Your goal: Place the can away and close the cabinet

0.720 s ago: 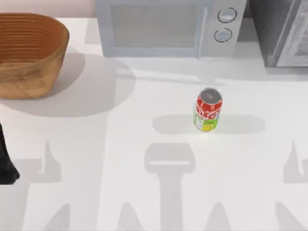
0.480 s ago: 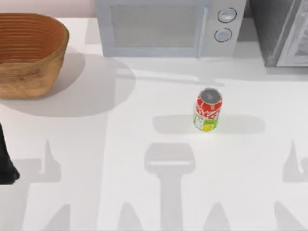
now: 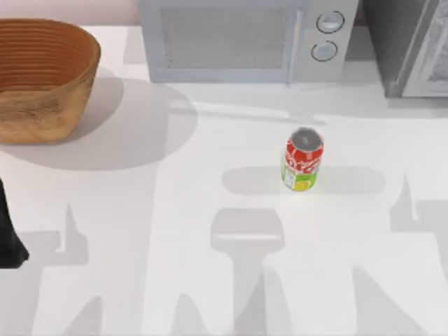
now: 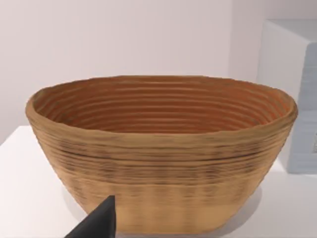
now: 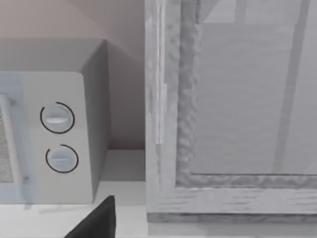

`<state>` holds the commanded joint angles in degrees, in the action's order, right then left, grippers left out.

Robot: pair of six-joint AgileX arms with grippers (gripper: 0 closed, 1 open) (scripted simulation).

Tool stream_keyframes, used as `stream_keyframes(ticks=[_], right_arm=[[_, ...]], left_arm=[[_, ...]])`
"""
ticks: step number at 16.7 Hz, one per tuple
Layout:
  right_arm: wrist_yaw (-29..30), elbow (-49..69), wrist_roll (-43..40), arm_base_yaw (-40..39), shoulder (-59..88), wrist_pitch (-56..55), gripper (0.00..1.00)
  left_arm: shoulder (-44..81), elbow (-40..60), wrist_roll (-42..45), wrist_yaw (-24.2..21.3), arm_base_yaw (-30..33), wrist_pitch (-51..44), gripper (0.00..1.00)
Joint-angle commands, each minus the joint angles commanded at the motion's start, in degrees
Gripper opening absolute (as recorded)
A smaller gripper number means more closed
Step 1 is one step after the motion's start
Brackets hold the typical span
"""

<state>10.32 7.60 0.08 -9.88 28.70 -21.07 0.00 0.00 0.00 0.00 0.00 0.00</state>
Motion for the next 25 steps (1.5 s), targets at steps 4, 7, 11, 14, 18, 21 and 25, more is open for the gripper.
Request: stream_keyframes(ticks=[4,7,11,14,18,21,25], right_arm=[[7.8,5.8,0.1,-7.5,21.8,-16.0,1.0],[14.2,10.5,0.1,-13.6,39.6,-29.1,1.0],[22.8,16.8,0.2,-21.8,63.4,-46.6,1.0],[28.7,21.2,0.2,-27.5,79.9,-58.7,1.0],[35.3,26.0,0.3,-33.8,98.2,-72.1,1.0],[38.8,28.5,0.3,-37.1,107.8,-79.1,1.0],[40.6,29.9,0.3,-38.8,112.9,-82.9,1.0]], left_arm=[[0.0,0.0,0.0,0.0,0.0,0.0,1.0],[0.0,0.0,0.0,0.0,0.0,0.0,1.0],[0.0,0.0,0.0,0.0,0.0,0.0,1.0],[0.0,0.0,0.0,0.0,0.0,0.0,1.0],[0.0,0.0,0.0,0.0,0.0,0.0,1.0],[0.0,0.0,0.0,0.0,0.0,0.0,1.0],[0.0,0.0,0.0,0.0,0.0,0.0,1.0]])
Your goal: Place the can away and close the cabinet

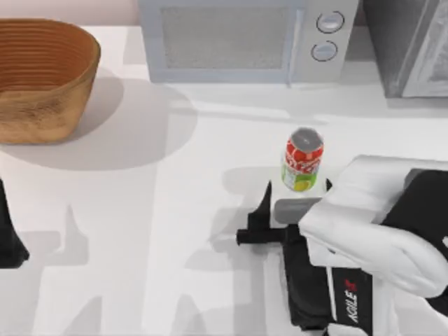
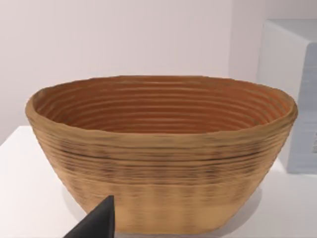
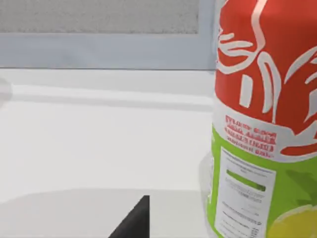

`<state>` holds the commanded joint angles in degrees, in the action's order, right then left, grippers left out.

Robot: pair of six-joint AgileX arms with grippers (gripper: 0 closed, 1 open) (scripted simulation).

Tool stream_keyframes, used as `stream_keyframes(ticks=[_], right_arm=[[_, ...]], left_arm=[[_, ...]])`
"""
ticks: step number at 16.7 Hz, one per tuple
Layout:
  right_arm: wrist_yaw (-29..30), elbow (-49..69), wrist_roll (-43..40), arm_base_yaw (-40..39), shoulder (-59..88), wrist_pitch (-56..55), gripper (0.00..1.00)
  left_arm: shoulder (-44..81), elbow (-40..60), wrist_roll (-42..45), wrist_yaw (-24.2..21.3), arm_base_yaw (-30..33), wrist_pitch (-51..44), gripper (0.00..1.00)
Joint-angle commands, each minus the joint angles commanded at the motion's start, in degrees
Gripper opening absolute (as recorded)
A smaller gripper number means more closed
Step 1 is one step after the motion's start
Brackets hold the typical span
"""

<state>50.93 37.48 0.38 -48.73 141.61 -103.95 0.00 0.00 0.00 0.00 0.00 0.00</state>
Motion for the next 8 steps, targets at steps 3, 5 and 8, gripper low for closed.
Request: stream_keyframes(ticks=[3,5,8], right_arm=[[0.0,0.0,0.0,0.0,0.0,0.0,1.0],[-1.7,2.7,2.5,-0.2,3.5,2.5,1.0],[-1.5,3.8,1.3,1.1,2.7,2.4,1.0]], left_arm=[[0.0,0.0,0.0,0.0,0.0,0.0,1.0],[0.0,0.0,0.0,0.0,0.0,0.0,1.0],[0.0,0.0,0.0,0.0,0.0,0.0,1.0]])
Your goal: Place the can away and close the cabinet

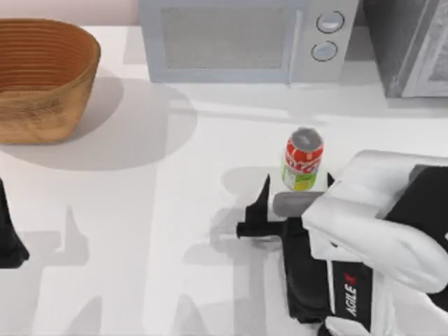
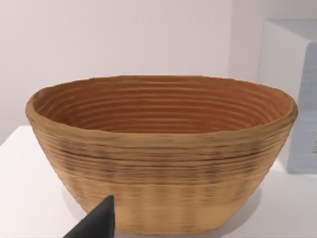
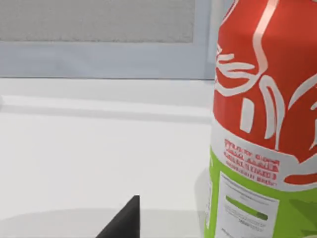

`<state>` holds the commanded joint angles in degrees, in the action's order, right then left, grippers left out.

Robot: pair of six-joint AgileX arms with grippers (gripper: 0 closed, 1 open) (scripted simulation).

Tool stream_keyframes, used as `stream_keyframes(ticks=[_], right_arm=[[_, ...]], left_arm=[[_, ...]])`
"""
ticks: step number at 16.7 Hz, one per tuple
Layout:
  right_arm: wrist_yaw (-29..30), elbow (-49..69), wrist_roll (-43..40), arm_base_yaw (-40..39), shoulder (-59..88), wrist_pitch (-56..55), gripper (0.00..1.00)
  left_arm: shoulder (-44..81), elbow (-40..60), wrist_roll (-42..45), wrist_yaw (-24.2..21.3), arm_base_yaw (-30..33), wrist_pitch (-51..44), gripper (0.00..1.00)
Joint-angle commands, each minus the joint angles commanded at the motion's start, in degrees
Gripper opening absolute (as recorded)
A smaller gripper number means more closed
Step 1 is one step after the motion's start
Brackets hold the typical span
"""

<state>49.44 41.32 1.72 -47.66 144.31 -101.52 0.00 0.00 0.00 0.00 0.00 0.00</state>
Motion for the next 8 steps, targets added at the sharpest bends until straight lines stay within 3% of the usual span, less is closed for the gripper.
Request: stream_keyframes(ticks=[8], right_arm=[[-4.7,4.6,-1.4,5.2,-1.6,4.8,1.0]], left_arm=[[0.0,0.0,0.0,0.0,0.0,0.0,1.0]])
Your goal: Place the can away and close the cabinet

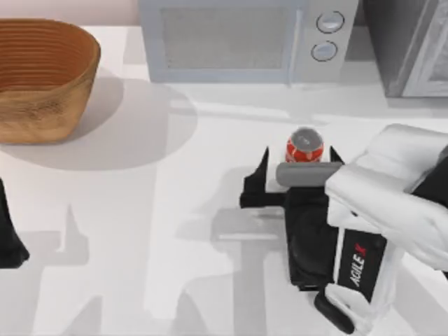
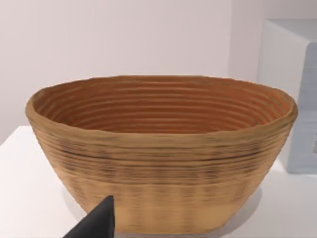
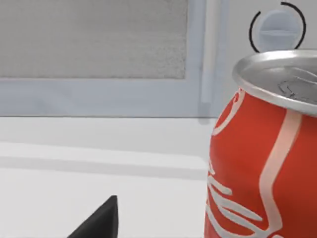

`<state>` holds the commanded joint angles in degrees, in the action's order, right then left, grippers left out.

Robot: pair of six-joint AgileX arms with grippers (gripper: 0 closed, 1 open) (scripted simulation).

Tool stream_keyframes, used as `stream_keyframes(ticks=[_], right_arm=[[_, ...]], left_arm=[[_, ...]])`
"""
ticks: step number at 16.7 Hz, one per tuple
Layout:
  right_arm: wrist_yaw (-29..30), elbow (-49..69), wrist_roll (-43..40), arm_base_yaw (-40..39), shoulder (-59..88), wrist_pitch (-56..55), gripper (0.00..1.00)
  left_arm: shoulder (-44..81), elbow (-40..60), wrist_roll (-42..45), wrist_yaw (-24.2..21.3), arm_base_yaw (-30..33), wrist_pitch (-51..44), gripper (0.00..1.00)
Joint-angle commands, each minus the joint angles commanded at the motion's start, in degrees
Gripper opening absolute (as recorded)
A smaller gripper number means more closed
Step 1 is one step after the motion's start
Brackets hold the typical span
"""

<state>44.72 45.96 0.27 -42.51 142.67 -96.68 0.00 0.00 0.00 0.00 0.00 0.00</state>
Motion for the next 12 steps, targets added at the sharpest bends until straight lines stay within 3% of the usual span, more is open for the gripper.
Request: stream_keyframes(ticks=[8,12], right_arm=[[-1.6,1.3,0.1,1.6,-0.3,1.7,1.0],[-1.6,1.3,0.1,1.6,-0.3,1.7,0.7]], left_arm=[[0.0,0.0,0.0,0.0,0.0,0.0,1.0],[0.0,0.0,0.0,0.0,0.0,0.0,1.0]])
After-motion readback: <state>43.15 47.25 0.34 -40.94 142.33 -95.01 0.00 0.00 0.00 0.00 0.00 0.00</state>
